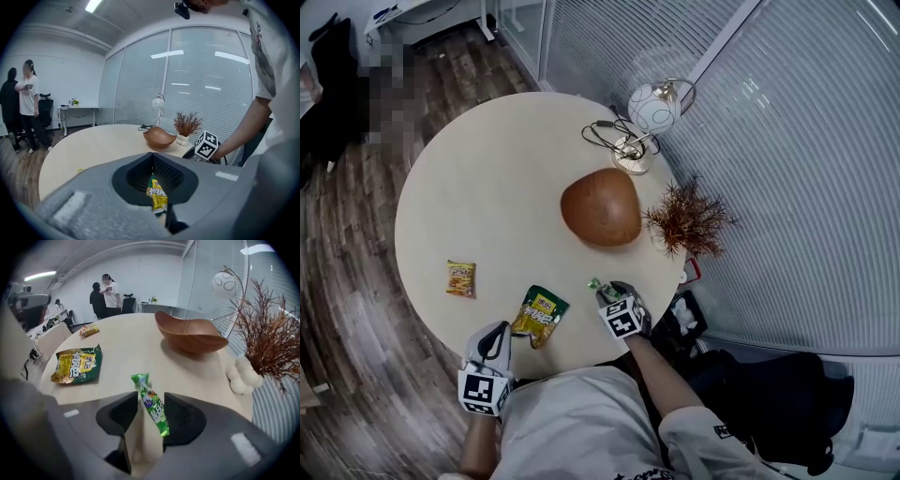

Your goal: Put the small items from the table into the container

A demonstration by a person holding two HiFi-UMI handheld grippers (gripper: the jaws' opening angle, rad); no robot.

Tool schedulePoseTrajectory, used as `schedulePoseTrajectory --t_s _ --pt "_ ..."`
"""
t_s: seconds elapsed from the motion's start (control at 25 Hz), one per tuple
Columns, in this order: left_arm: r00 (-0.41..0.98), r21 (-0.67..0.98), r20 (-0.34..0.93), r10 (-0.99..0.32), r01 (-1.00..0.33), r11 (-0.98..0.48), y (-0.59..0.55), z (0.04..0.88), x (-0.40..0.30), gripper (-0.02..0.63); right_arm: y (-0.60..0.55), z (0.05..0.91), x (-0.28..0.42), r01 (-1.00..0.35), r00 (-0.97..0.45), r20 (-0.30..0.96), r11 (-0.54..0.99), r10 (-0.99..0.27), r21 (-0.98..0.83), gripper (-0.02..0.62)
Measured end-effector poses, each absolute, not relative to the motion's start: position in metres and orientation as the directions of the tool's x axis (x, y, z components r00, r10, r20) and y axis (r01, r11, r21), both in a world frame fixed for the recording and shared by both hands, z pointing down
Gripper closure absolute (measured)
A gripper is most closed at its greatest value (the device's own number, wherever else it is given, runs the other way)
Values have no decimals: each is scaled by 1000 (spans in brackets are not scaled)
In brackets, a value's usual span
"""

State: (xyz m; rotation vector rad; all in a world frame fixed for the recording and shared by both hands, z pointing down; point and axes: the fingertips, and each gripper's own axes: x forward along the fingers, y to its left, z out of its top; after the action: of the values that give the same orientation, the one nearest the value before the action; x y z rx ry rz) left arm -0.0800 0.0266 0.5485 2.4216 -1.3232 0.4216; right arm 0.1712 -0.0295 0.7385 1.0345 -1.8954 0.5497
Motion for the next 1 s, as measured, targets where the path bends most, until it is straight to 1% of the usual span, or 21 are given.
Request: schedulePoseTrajectory --t_s 0.08,0.16,0.2,0.32,0.44,0.6,0.8,0.92,1.0 --pt "512 161 421 -749 -855 -494 26 550 -81 609 -27 744 169 -829 -268 867 559 -420 14 420" --pt "510 165 420 -751 -857 -489 24 551 -80 609 -25 747 167 -831 -272 870 556 -411 3 442" --pt "510 166 419 -751 -856 -489 22 551 -79 609 -24 747 167 -832 -272 871 554 -409 0 455" --pt "520 169 414 -747 -850 -499 18 550 -74 609 -21 745 165 -833 -270 874 554 -404 -1 523" --pt "534 166 413 -738 -841 -515 15 549 -69 609 -22 736 162 -833 -284 861 553 -421 -4 554" --pt "547 162 406 -732 -832 -531 5 548 -59 609 -32 702 148 -826 -346 800 563 -490 -13 568" --pt "560 154 394 -729 -822 -548 -11 541 -45 609 -74 619 120 -804 -445 635 594 -632 28 569" --pt "556 147 395 -731 -824 -548 -15 539 -44 609 -122 575 121 -834 -427 546 548 -721 72 568" --pt "550 140 399 -734 -828 -544 -16 540 -44 609 -155 569 135 -864 -373 544 495 -752 92 568"
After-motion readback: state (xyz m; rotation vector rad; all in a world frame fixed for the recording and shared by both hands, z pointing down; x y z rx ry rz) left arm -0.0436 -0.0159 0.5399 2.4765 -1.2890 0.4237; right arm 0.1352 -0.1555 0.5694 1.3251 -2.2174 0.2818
